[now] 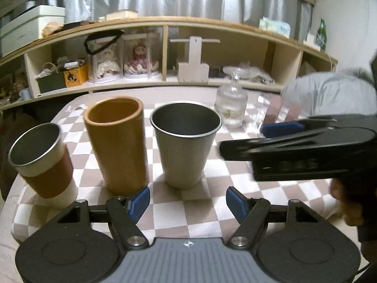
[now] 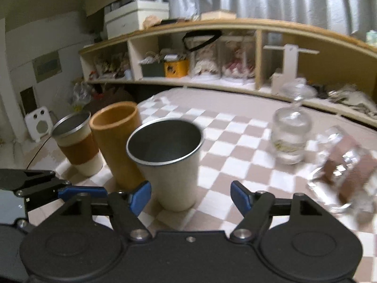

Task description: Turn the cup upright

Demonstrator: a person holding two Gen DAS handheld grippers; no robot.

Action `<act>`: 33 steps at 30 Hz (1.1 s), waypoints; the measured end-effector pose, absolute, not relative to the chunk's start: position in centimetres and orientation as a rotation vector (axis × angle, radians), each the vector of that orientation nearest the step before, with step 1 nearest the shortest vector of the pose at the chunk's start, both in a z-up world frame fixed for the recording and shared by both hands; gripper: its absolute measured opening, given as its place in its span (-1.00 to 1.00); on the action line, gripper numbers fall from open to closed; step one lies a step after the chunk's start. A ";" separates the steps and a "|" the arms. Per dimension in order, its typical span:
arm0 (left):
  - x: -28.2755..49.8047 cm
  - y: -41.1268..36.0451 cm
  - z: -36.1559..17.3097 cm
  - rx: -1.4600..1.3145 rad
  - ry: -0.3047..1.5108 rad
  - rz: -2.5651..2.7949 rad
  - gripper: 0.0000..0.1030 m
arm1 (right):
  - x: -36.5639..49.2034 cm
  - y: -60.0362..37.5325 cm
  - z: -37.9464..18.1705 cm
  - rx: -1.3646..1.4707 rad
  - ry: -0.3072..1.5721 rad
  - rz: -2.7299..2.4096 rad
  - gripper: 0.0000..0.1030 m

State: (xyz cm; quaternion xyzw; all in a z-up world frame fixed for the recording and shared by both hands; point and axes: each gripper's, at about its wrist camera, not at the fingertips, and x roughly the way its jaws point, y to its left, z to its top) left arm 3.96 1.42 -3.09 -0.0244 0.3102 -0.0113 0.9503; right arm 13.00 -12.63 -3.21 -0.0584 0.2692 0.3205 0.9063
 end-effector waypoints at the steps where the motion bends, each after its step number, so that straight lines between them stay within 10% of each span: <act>1: 3.6 1.5 -2.8 -0.060 0.620 -0.019 0.42 | 12.6 -13.1 -2.8 -0.118 0.547 0.651 0.52; 16: -1.9 2.7 -1.0 -0.121 0.509 0.070 0.94 | 6.4 -18.7 -1.2 -0.135 0.476 0.488 0.77; 33: -5.2 1.2 -0.9 -0.037 0.429 0.141 1.00 | 2.4 -22.1 -1.5 -0.106 0.442 0.431 1.00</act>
